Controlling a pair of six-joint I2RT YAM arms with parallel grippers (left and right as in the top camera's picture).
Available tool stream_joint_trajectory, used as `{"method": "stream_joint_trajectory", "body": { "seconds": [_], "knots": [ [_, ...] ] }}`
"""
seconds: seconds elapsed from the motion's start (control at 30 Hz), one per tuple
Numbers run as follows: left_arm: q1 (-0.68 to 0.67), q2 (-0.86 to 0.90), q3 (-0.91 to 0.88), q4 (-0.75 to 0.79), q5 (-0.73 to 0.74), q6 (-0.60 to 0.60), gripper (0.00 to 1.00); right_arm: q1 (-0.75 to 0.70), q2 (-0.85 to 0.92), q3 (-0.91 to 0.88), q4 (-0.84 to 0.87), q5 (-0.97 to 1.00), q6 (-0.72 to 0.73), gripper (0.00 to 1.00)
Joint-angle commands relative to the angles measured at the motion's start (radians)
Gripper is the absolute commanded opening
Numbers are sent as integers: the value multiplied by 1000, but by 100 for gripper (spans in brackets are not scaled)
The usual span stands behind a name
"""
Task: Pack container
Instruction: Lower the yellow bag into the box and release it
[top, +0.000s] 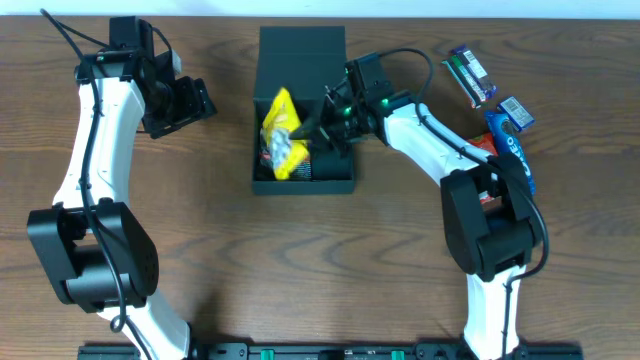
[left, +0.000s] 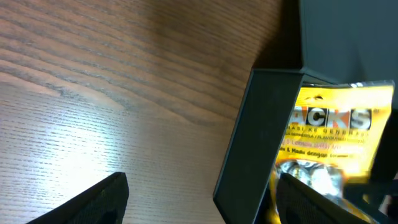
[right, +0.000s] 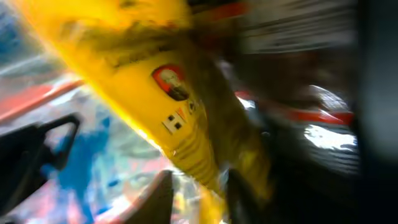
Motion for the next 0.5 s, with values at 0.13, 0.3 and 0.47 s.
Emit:
{"method": "stream_joint_trajectory", "body": {
  "seconds": [0.13,0.3,0.47],
  "knots": [
    [5,-14,4,-4,0,21,77,-76,-47,1,-95,132,-150,89],
    [5,-14,4,-3,0,21,77,-90,-192,16,-171,364,-313,99],
    [5,-14,4,-3,0,21,77,-61,-347,17,-224,612,-475,99]
  ]
}}
